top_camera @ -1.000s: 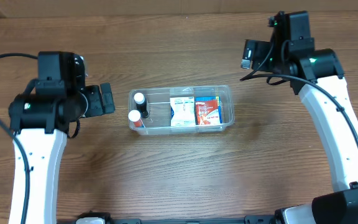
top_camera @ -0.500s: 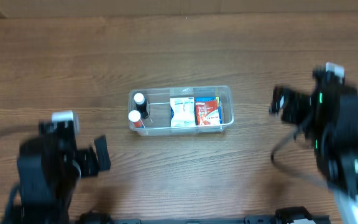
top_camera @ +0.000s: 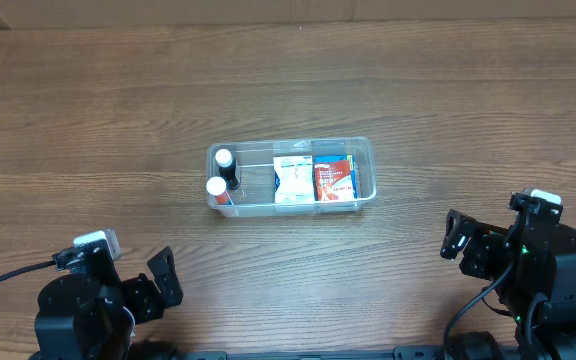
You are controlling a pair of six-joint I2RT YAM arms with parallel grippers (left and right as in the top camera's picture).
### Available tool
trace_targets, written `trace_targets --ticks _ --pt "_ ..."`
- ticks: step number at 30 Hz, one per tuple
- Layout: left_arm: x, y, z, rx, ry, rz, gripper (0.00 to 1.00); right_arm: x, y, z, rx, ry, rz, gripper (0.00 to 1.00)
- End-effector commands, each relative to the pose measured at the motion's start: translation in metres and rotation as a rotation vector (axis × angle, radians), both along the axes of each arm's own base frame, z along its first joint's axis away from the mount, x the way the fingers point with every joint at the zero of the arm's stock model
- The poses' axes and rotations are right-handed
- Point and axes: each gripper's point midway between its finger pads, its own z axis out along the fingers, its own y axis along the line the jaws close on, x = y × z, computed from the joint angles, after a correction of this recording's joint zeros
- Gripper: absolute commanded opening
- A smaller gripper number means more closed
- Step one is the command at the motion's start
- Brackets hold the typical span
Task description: Pack container
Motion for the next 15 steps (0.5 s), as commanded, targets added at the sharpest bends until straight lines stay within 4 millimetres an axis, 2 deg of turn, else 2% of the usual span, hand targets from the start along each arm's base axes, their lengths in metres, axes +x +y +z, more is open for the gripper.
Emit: trace_targets --ticks 1,5,7,9,11,15 --pt "-0.003 -0.002 -0.003 -0.022 0.009 0.003 1.0 0.001 -0.002 0.0 -0.001 -0.005 -0.013 1.0" --pt "-0.006 -0.002 -0.006 -0.022 0.027 0.003 1.0 -0.001 0.001 0.003 0.01 -0.02 0.004 1.0" --pt "-0.006 -0.002 -0.006 -0.022 0.026 0.003 1.0 0.002 0.011 0.009 -0.05 -0.081 0.128 1.0" --pt "-0.006 -0.002 -0.006 -0.022 0.026 0.003 1.0 0.009 0.026 0.014 -0.134 -0.211 0.295 1.0" --pt "-0.006 -0.002 -0.006 -0.022 0.026 0.003 1.0 0.011 0.042 0.007 -0.165 -0.357 0.413 1.0" --pt "-0.006 -0.002 -0.006 -0.022 0.027 0.003 1.0 0.02 0.053 0.0 -0.17 -0.602 0.444 1.0"
